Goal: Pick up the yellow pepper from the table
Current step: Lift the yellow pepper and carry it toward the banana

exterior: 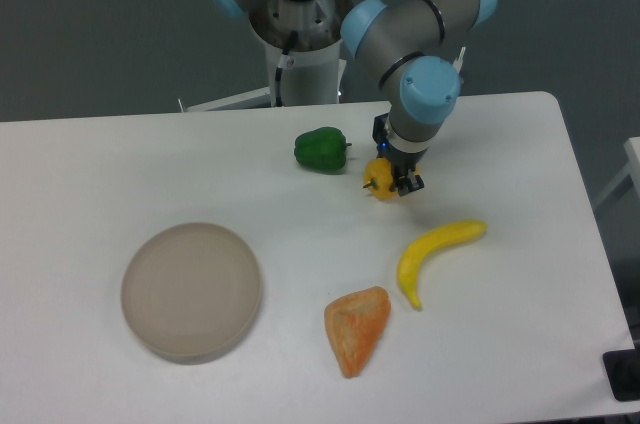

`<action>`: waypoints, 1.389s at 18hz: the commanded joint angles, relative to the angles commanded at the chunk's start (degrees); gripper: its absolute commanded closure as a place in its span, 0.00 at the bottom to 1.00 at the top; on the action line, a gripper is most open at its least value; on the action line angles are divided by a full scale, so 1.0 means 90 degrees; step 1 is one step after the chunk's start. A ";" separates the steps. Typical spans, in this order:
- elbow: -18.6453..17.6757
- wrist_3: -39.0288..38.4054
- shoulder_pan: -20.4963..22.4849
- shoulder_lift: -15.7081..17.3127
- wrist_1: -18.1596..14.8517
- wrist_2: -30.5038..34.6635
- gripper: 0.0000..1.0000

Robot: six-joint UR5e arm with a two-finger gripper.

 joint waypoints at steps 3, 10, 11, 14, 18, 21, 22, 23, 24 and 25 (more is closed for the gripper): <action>0.0341 -0.0050 -0.0019 0.0098 -0.0069 0.0244 0.70; 0.2196 -0.0684 0.0029 -0.0672 -0.0351 -0.0224 0.69; 0.2391 -0.0752 0.0020 -0.0761 -0.0449 -0.0282 0.69; 0.2783 -0.1122 0.0029 -0.0927 -0.0567 -0.0671 0.73; 0.3087 -0.1192 0.0029 -0.1249 -0.0548 -0.0888 0.75; 0.3378 -0.1182 0.0020 -0.1474 -0.0586 -0.0801 0.75; 0.3409 -0.1163 0.0010 -0.1513 -0.0596 -0.0684 0.75; 0.3448 -0.1144 0.0029 -0.1533 -0.0616 -0.0702 0.75; 0.3458 -0.1143 0.0029 -0.1543 -0.0635 -0.0721 0.75; 0.3468 -0.1143 0.0029 -0.1533 -0.0645 -0.0722 0.75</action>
